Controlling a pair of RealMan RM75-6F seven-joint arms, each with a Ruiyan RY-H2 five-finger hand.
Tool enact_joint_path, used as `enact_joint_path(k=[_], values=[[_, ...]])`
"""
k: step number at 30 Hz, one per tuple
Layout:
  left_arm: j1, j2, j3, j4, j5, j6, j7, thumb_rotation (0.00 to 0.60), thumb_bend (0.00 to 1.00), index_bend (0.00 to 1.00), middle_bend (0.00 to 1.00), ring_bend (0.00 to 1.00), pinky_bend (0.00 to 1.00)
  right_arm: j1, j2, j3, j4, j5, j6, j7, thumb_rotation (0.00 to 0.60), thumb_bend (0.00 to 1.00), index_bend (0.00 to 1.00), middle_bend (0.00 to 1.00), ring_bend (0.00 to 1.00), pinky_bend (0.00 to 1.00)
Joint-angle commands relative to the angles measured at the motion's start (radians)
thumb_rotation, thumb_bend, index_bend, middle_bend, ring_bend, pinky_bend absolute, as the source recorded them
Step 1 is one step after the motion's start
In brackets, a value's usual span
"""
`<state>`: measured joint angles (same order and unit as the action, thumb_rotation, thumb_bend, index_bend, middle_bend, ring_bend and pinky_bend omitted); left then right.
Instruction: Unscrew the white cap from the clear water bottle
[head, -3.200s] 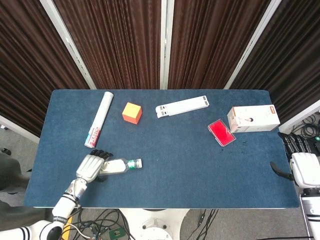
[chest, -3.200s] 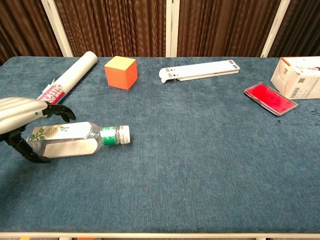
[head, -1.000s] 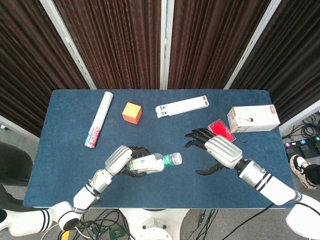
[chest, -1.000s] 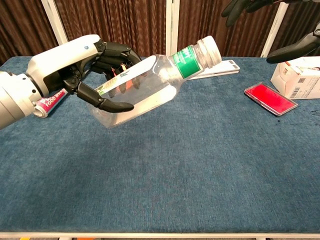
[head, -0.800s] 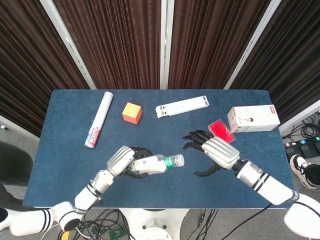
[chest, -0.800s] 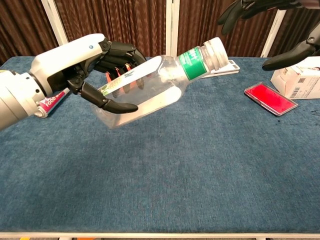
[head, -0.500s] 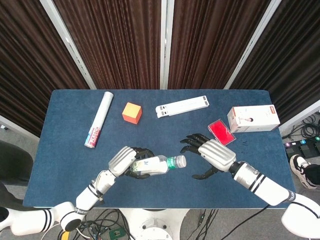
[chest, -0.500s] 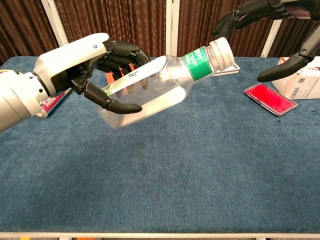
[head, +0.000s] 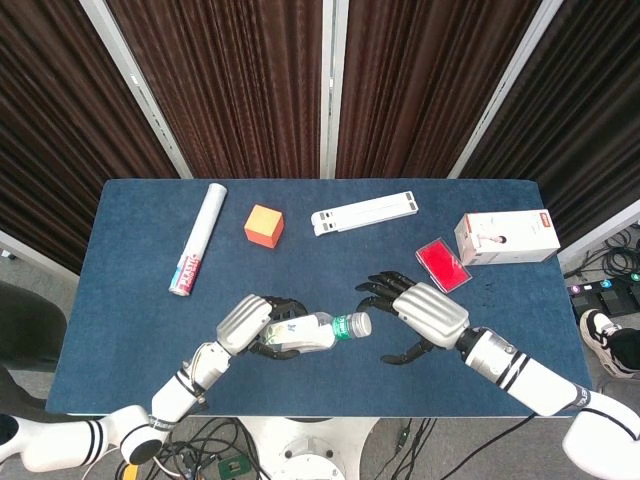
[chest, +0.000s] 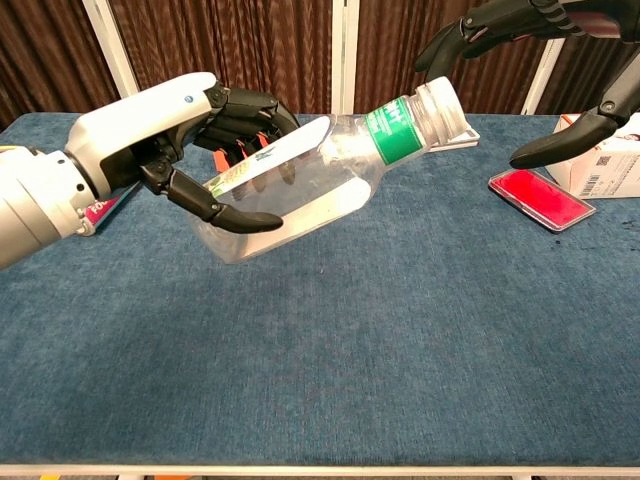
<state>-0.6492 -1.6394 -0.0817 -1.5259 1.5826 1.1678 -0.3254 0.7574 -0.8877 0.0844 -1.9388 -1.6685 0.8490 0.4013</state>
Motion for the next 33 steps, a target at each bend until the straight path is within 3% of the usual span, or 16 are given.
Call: enact_joint_path(k=[1, 21, 33], values=[[0.0, -0.002, 0.001, 0.002, -0.002, -0.001, -0.003, 0.6, 0.45, 0.54, 0.57, 0.51, 0.55, 0.001, 0.003, -0.002, -0.003, -0.003, 0.003, 0.0, 0.497, 0.09, 0.26, 0.09, 0.0, 0.0], [-0.004, -0.011, 0.008, 0.006, 0.001, 0.0, -0.009, 0.6, 0.45, 0.54, 0.57, 0.51, 0.55, -0.006, 0.005, -0.007, -0.013, -0.023, 0.063, -0.003, 0.499, 0.1, 0.26, 0.09, 0.0, 0.0], [-0.006, -0.007, 0.005, 0.002, 0.003, 0.007, -0.009, 0.6, 0.45, 0.54, 0.57, 0.51, 0.55, 0.005, -0.001, -0.019, -0.01, 0.012, 0.015, -0.024, 0.498, 0.1, 0.26, 0.09, 0.0, 0.0]])
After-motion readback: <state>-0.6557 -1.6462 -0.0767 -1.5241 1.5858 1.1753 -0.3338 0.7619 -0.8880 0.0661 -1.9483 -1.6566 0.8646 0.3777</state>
